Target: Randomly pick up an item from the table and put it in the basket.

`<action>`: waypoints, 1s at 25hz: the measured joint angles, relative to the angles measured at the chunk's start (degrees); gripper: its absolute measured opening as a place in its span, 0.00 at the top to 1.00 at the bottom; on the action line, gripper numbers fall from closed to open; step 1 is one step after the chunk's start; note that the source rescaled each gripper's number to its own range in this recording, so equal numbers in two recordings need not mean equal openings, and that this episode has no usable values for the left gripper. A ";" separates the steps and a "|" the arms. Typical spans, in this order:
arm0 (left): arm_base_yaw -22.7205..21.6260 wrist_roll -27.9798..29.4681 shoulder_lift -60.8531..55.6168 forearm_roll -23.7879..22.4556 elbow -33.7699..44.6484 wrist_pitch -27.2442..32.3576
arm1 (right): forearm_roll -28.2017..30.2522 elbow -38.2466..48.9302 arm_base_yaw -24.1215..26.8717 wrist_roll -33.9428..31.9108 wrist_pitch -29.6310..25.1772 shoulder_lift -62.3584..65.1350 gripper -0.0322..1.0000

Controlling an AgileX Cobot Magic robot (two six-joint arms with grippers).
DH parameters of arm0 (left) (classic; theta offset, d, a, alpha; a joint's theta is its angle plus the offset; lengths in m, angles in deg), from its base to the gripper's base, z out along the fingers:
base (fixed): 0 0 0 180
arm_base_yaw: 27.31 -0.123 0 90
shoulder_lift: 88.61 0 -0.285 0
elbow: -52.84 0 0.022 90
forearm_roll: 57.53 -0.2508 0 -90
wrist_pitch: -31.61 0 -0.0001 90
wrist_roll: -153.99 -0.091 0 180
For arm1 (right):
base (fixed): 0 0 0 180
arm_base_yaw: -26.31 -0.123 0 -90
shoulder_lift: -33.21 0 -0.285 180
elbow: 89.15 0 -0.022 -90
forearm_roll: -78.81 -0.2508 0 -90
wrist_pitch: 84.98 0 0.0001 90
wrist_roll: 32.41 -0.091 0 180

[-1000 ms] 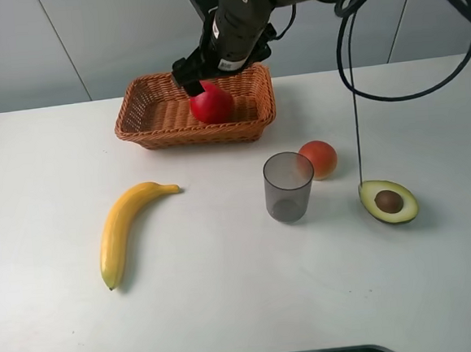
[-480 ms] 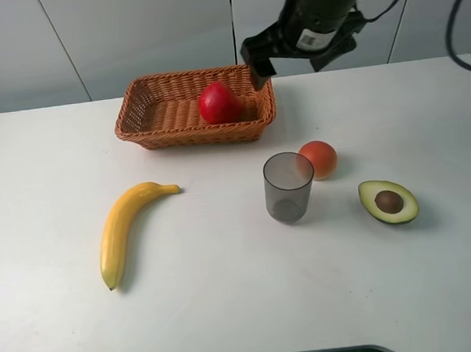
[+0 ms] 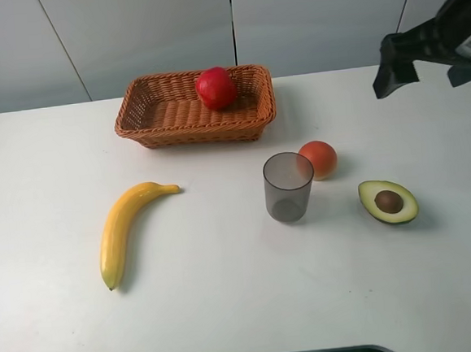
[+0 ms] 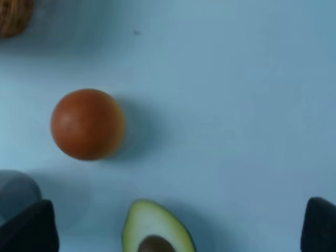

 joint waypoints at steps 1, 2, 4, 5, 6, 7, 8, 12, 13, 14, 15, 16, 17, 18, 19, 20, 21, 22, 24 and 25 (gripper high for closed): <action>0.00 0.00 0.00 0.00 0.00 0.00 | -0.53 1.53 0.78 0.10 0.00 2.29 0.00; 0.00 0.00 0.00 0.00 0.00 0.00 | -0.66 2.85 1.53 0.10 -0.30 5.02 0.00; 0.00 0.00 0.00 0.00 0.00 0.00 | -0.66 4.86 2.03 0.22 -0.88 10.44 0.00; 0.00 0.00 0.00 0.00 0.00 0.00 | -0.77 5.95 2.12 0.22 -1.30 12.77 0.00; 0.00 0.00 0.00 0.00 0.00 0.00 | -0.77 7.04 2.17 0.22 -1.89 15.59 0.00; 0.00 0.12 0.00 0.00 0.00 0.00 | -0.77 7.94 2.26 0.22 -2.40 18.45 0.00; 0.00 0.12 0.00 0.00 0.00 0.00 | -0.63 9.06 2.26 0.22 -2.84 20.97 0.00; 0.00 0.12 0.00 0.00 0.00 0.00 | 0.00 12.94 2.26 0.22 -4.78 33.64 0.00; 0.00 0.12 0.00 0.00 0.00 0.00 | 0.00 13.42 2.26 0.64 -5.70 37.03 0.00; 0.00 0.12 0.00 0.00 0.00 0.00 | 0.00 13.66 2.26 1.27 -6.75 40.41 0.00; 0.00 0.12 0.00 0.00 0.00 0.00 | 0.51 13.67 2.26 1.80 -8.06 43.14 0.00; 0.00 0.12 0.00 0.00 0.00 0.00 | 0.51 13.87 2.26 2.45 -9.24 46.24 0.00; 0.00 0.12 0.00 0.00 0.00 0.00 | 0.61 13.90 2.26 2.78 -10.27 49.34 0.00; 0.00 0.12 0.00 0.00 0.00 0.00 | 0.61 13.90 2.26 3.19 -11.41 52.23 0.00; 0.00 0.12 0.00 0.00 0.00 0.00 | 0.61 13.90 2.26 3.50 -12.49 54.56 0.00; 0.00 0.12 0.00 0.00 0.00 0.00 | 0.61 13.90 2.26 3.91 -13.65 57.09 0.00; 0.00 0.12 0.00 0.00 0.00 0.00 | 0.61 13.90 2.26 4.43 -14.73 59.35 0.00; 0.00 0.12 0.00 0.00 0.00 0.00 | 0.51 13.90 2.26 5.06 -16.04 61.07 0.00; 0.00 0.12 0.00 0.00 0.00 0.00 | 0.00 13.90 2.26 5.74 -17.84 64.64 0.00; 0.00 0.12 0.00 0.00 0.00 0.00 | -0.60 13.90 2.26 5.75 -18.49 66.16 0.00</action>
